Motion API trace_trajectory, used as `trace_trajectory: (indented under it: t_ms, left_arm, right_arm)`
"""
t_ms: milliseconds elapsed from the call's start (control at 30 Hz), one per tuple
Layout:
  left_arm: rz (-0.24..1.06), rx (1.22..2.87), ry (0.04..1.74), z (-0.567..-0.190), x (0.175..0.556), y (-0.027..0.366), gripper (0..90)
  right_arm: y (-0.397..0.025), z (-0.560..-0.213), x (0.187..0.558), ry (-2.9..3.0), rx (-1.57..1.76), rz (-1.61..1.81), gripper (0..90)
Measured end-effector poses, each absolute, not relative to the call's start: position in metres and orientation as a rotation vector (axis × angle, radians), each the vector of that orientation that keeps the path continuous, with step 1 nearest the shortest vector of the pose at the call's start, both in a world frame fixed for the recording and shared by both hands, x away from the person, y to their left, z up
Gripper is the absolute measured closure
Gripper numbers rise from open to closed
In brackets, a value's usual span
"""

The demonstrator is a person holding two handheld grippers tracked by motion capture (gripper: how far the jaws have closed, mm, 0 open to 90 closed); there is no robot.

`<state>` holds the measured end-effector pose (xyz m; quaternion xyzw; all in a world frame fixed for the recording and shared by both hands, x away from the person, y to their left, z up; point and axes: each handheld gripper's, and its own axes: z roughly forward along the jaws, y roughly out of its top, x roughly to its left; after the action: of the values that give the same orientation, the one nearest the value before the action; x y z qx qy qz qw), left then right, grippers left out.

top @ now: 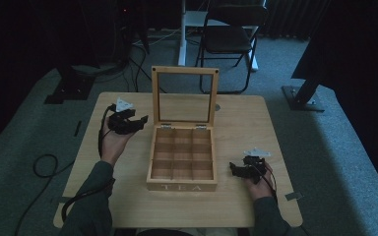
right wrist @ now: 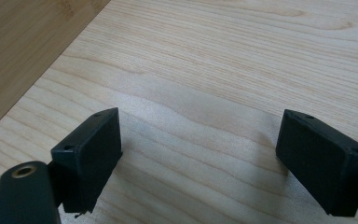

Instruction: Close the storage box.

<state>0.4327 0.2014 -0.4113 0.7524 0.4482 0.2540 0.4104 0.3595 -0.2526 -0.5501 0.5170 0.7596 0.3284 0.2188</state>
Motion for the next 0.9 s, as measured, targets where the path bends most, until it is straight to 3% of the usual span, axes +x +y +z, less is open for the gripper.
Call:
trace_trajectory:
  t_ms: [900]
  left_arm:
    - [0.655,1.909,1.069,-0.412,0.463,0.19,37.8]
  right_arm:
    - [-0.253,-0.55,0.36,2.102,1.431,0.91,13.8]
